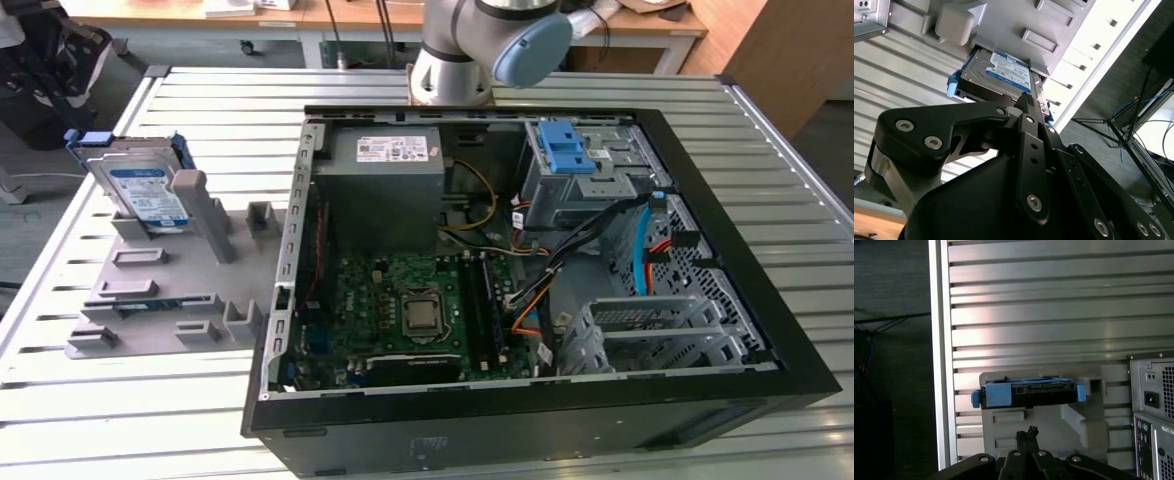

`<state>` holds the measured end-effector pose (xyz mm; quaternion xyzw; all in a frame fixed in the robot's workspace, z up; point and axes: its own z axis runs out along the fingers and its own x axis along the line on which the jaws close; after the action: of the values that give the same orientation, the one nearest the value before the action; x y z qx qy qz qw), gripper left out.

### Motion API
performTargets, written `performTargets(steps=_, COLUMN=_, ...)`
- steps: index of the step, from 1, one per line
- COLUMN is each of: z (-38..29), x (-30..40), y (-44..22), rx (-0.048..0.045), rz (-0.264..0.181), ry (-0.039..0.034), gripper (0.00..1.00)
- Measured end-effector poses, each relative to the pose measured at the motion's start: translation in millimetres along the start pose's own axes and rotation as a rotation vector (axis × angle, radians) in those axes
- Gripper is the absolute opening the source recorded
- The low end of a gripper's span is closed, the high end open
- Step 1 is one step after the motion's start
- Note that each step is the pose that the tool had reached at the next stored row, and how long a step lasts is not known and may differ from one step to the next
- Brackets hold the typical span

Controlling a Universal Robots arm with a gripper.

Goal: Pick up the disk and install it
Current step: 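Reach for the disk, then pick up the disk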

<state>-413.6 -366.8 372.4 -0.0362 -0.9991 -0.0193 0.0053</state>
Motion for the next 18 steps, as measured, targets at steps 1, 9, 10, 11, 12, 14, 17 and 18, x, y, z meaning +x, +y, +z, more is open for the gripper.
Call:
performTargets(steps=1, z=0.0, x=0.4, y=1.3, rx=0.0004, rz=0.0, ry=0.0028, gripper=0.11)
performTargets(steps=9, z=1.1, x=0.6, y=3.9, rx=0.0015, rz=0.001, ry=0.0168, gripper=0.11)
performTargets(steps=10, z=1.2, x=0.7, y=4.0, rx=0.0014, rz=0.001, ry=0.0169, gripper=0.11)
performTargets(steps=11, z=1.2, x=0.7, y=4.2, rx=0.0014, rz=0.001, ry=0.0169, gripper=0.11)
performTargets(steps=12, z=1.2, x=0.7, y=4.3, rx=0.0014, rz=0.001, ry=0.0169, gripper=0.11)
performTargets(steps=14, z=1.2, x=0.7, y=4.3, rx=0.0014, rz=0.001, ry=0.0169, gripper=0.11)
performTargets(steps=17, z=1.2, x=0.7, y=4.4, rx=0.0014, rz=0.001, ry=0.0169, gripper=0.11)
performTargets(steps=18, z=1.2, x=0.7, y=4.4, rx=0.0014, rz=0.001, ry=0.0169, gripper=0.11)
